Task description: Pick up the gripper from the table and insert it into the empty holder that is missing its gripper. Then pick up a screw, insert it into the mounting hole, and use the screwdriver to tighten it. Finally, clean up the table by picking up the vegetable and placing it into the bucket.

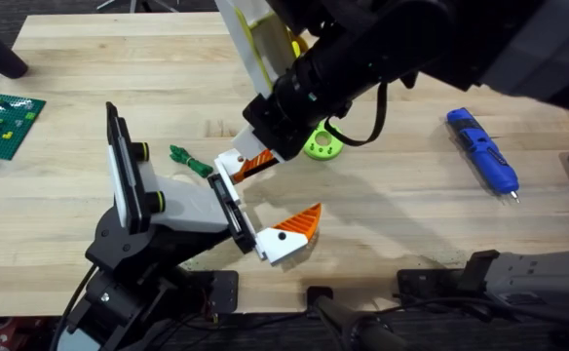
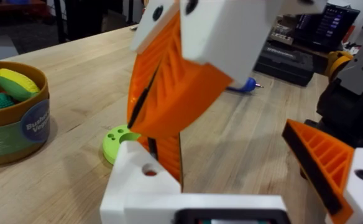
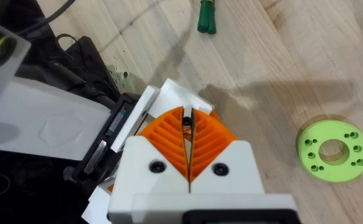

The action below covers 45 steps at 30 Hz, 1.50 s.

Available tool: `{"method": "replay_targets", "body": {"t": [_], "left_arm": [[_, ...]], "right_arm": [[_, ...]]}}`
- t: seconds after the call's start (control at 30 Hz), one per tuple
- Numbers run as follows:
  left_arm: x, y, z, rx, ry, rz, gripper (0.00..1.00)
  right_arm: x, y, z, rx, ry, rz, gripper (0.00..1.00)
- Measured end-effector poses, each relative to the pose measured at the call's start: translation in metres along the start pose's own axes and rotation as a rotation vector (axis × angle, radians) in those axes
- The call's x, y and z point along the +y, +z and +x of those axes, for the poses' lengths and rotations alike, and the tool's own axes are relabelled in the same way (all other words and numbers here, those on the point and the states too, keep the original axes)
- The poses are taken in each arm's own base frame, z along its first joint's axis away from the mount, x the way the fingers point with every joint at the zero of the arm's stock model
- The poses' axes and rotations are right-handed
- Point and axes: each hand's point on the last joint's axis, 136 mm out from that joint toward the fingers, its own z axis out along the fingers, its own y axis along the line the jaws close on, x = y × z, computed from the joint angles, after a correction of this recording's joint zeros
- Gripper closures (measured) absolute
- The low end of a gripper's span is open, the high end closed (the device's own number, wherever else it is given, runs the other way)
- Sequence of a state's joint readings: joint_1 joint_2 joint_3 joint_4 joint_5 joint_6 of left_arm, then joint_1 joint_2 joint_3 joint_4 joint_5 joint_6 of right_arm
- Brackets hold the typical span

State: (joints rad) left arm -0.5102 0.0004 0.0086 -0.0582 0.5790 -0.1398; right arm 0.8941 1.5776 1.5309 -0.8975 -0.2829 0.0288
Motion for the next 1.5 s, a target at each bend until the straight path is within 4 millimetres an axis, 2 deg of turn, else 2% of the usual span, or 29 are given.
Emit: {"method": "replay_targets", "body": {"t": [0.3, 0.57, 0.7, 0.9, 1.07, 1.1, 1.13, 1.5], "left_arm": [[0.0, 0.0, 0.0, 0.0, -0.003, 0.001, 0.015], [0.0, 0.0, 0.0, 0.0, -0.003, 0.001, 0.015], [0.0, 0.0, 0.0, 0.0, -0.003, 0.001, 0.015], [0.0, 0.0, 0.0, 0.0, -0.003, 0.001, 0.015], [0.0, 0.0, 0.0, 0.0, -0.003, 0.001, 0.014], [0.0, 0.0, 0.0, 0.0, -0.003, 0.001, 0.015], [0.0, 0.0, 0.0, 0.0, -0.003, 0.001, 0.015], [0.0, 0.0, 0.0, 0.0, -0.003, 0.001, 0.015]], "right_arm": [[-0.007, -0.006, -0.002, -0.013, 0.016, 0.012, 0.994], [0.004, -0.042, -0.012, -0.121, -0.017, 0.012, 0.993], [0.007, -0.05, -0.022, -0.174, -0.036, 0.011, 0.995], [0.007, -0.042, -0.024, -0.165, -0.038, 0.006, 0.995], [0.015, -0.025, -0.019, -0.119, -0.052, -0.011, 0.994], [0.017, -0.014, -0.015, -0.083, -0.057, -0.018, 0.993], [0.017, -0.012, -0.013, -0.075, -0.059, -0.017, 0.993], [0.014, -0.008, -0.009, -0.051, -0.085, -0.012, 0.993]]}}
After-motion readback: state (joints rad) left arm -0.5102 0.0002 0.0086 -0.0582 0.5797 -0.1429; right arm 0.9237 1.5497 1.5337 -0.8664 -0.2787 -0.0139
